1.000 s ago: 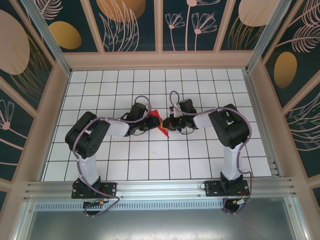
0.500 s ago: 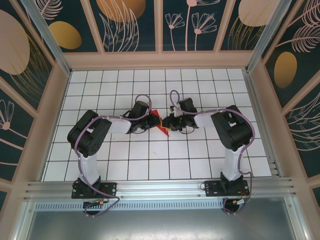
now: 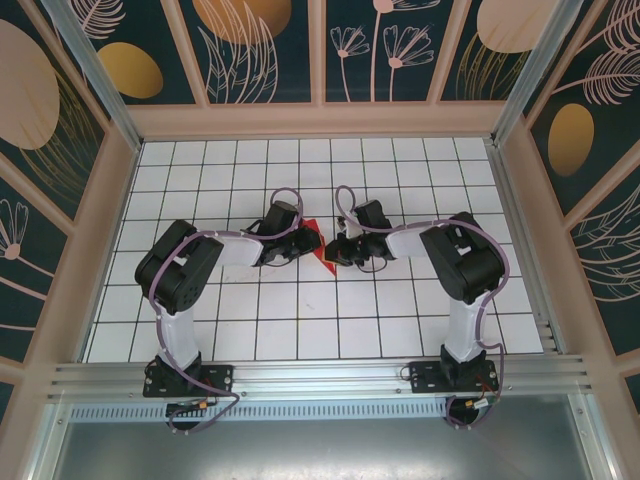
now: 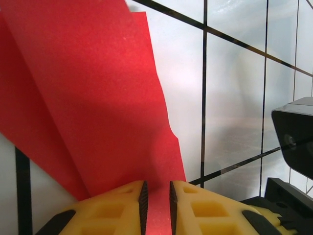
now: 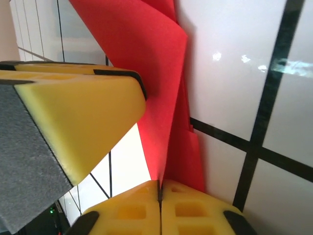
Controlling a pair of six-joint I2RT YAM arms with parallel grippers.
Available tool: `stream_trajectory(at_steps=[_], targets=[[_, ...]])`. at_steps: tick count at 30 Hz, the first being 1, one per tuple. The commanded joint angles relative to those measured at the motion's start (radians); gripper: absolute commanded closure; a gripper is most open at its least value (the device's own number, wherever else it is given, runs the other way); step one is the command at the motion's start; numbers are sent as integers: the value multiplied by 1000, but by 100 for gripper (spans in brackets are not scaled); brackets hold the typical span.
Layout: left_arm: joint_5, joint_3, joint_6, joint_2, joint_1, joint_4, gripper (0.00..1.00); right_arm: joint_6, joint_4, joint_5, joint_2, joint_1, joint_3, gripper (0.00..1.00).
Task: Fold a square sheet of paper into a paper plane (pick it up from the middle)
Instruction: Fold the wing for the fifth time at the center of the table.
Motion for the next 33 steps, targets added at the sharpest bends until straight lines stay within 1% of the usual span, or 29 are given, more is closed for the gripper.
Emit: stream_trajectory(at_steps=[1,2,6,11,21,29,33], targets=[[-48,11,15,-14,5,-47,75,2,19,-18,2,-3,-34,98],[-41,8,19,-27,4,-39,74,9,33,-33,6,-7,-36,100],[-7,-18,22,-71,5,14,71,35,74,-81,14,-19,-43,100],[51,-65,20,-102,4,93,71,81,134,-143,25,-45,-60,100],[95,-98,19,-62,-8,144,73,121,139,-169,61,-62,-54,100],[85,-51,30,2,-10,115,76,121,126,-171,71,-65,-46,100],[15,-28,29,25,-9,27,78,105,98,-158,59,-65,-36,100]])
